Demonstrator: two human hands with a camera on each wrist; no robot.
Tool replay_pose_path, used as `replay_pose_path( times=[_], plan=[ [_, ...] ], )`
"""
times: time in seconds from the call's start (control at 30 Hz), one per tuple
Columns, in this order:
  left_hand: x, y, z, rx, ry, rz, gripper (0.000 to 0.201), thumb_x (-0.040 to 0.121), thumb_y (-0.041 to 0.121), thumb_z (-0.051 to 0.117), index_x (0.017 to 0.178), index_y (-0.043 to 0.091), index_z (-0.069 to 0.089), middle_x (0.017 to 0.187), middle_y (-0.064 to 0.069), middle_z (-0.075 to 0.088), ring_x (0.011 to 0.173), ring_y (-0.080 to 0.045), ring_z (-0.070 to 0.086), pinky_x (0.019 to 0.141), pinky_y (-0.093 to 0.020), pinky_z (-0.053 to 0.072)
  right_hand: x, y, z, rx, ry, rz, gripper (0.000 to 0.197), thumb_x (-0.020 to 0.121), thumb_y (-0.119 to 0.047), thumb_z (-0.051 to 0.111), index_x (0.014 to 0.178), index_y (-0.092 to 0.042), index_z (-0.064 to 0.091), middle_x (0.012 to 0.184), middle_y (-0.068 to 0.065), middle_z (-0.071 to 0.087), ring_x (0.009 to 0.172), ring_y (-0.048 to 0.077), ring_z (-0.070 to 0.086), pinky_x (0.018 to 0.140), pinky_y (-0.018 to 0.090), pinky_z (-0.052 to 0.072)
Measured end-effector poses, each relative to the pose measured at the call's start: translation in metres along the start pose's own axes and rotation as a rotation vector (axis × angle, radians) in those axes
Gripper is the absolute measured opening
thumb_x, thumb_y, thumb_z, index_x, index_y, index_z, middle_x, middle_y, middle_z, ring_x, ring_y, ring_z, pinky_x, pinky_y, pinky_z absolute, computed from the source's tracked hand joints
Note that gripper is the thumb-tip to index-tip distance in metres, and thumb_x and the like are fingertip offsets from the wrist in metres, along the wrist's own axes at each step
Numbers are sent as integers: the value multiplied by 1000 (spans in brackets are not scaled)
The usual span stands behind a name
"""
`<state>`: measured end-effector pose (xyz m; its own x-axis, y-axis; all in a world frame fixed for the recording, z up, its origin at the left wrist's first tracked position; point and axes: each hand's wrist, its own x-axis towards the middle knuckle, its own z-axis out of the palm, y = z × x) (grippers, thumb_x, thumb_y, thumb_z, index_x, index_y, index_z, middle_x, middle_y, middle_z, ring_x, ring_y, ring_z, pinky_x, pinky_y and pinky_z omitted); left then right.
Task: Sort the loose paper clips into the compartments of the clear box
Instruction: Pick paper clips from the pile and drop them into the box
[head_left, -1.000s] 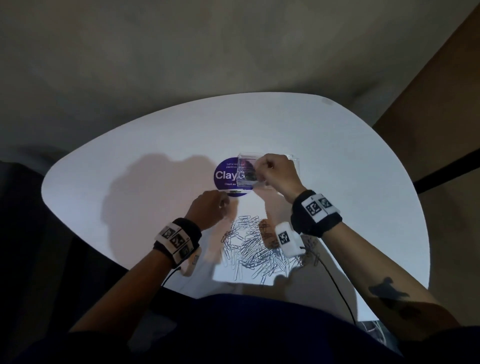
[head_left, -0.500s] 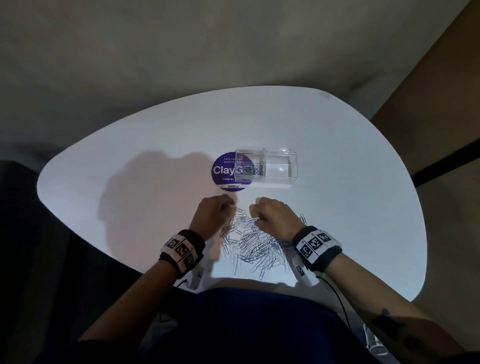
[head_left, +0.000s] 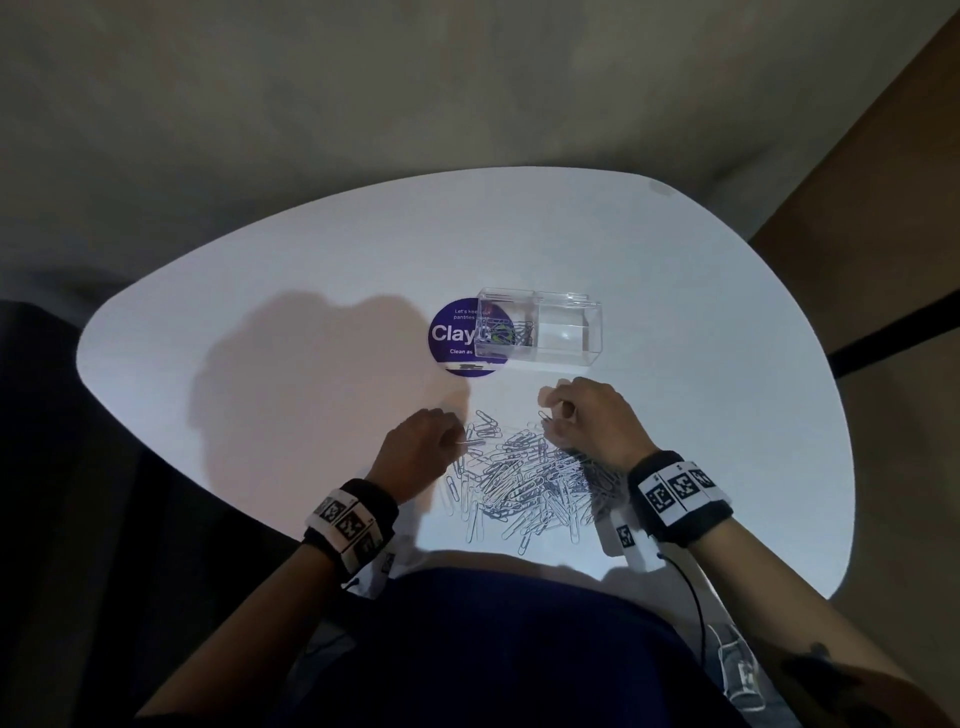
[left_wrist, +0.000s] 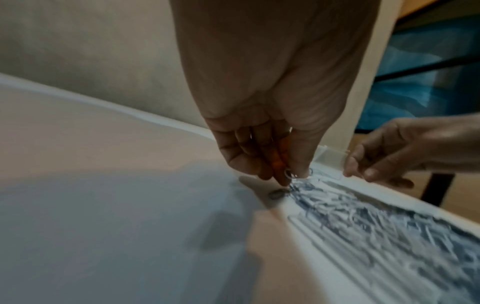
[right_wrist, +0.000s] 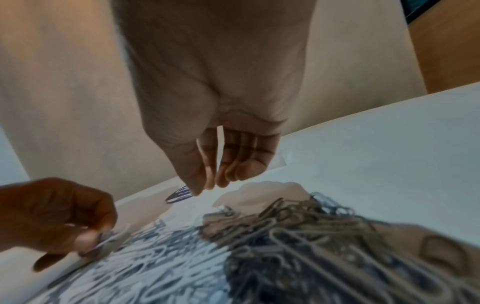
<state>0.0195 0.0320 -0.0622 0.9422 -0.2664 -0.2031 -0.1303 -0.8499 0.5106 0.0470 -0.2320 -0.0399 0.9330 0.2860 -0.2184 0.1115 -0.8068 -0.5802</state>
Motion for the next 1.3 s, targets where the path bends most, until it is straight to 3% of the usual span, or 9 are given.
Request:
replay_pose_path(
  times=[0.23,0.47,0.6,0.7,0.87,1.0,1.17,1.23,1.3],
  plan=[
    [1,-11,-9,-244,29,-23,4,84,20,67,82,21,71,69,10,70,66,-8,64,72,-33,52,-2,-20,25,-55,-55,-102,20,89,-24,71,109,-18,71,98,0,64,90,22,61,77,35,51],
    [1,-14,-16,-354,80,-79,13,86,4,66,88,14,74,72,4,70,59,-2,60,65,-16,47,10,-34,43,-113,-39,-165,22,94,-27,64,113,-17,69,100,2,62,95,22,60,74,35,52],
    [2,-9,-17,-529,-28,-229,18,88,2,52,85,11,68,65,-4,66,52,-18,57,54,-28,50,18,-45,53,-154,-20,-125,19,96,-27,60,105,-12,66,107,5,62,100,25,59,76,41,54],
    [3,-2,-18,-649,-25,-329,21,88,18,55,71,6,59,58,-7,59,47,-20,48,53,-33,43,24,-50,58,-140,-26,-94,18,91,-30,68,89,-14,59,101,1,57,93,22,57,72,36,51],
    [9,3,-12,-335,-54,-278,25,91,33,62,72,16,57,64,5,57,59,-11,50,58,-26,38,27,-51,51,-152,-56,-112,13,93,-14,58,80,-15,56,91,4,60,85,23,58,70,38,50],
    [9,9,-2,-113,52,-153,12,85,30,67,84,18,63,73,2,67,71,-20,62,66,-26,38,22,-45,38,-92,-70,-98,16,88,-6,57,75,-16,57,81,-1,64,79,20,57,71,38,50],
    [12,21,10,47,96,-120,23,85,36,67,90,14,62,86,-6,70,82,-28,62,72,-34,45,16,-33,26,313,0,-28,29,84,-1,70,69,-25,61,73,-12,63,65,0,53,64,12,42],
    [14,24,13,29,99,-121,16,85,29,66,85,13,62,85,-6,70,82,-28,63,73,-35,47,14,-27,26,451,13,22,24,84,-4,75,81,-27,68,77,-3,66,66,-3,53,67,9,44],
    [16,24,15,-34,68,-136,11,83,22,67,78,12,64,82,-4,71,81,-27,63,74,-34,46,13,-20,25,516,14,66,20,86,-6,75,104,-16,75,93,10,72,78,5,61,76,14,51]
  ],
)
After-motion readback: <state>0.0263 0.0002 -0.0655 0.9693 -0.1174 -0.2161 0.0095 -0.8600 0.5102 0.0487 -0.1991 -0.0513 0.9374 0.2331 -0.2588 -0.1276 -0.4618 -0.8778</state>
